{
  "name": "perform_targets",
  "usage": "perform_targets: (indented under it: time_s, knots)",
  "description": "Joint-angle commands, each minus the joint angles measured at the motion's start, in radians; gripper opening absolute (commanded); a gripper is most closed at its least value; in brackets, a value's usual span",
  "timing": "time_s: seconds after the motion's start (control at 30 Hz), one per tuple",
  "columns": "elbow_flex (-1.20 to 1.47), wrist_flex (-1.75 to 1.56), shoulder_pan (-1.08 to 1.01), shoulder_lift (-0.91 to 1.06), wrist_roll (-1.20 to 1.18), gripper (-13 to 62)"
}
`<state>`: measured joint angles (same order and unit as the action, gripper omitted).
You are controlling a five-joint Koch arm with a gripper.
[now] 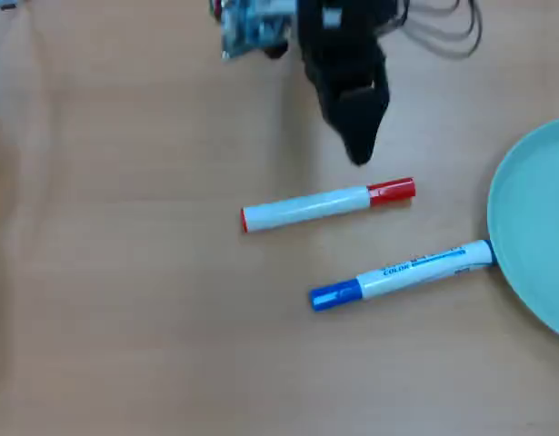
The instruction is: Pick up the red pen.
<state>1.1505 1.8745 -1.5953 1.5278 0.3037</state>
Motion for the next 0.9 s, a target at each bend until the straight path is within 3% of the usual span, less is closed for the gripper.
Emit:
perform_targets:
  time_s: [0.0, 0.3, 0.53, 0.87]
  knots:
    - [-0.021, 0.054, -0.011, -0.051, 0.0, 47.4]
    - [0.054, -0.075, 0.026, -0.242, -0.018, 48.3]
    - [0.187, -0.267, 0.028, -0.25, -0.049, 55.5]
    - [0.181, -0.31, 0.021, -0.252, -0.052, 55.7]
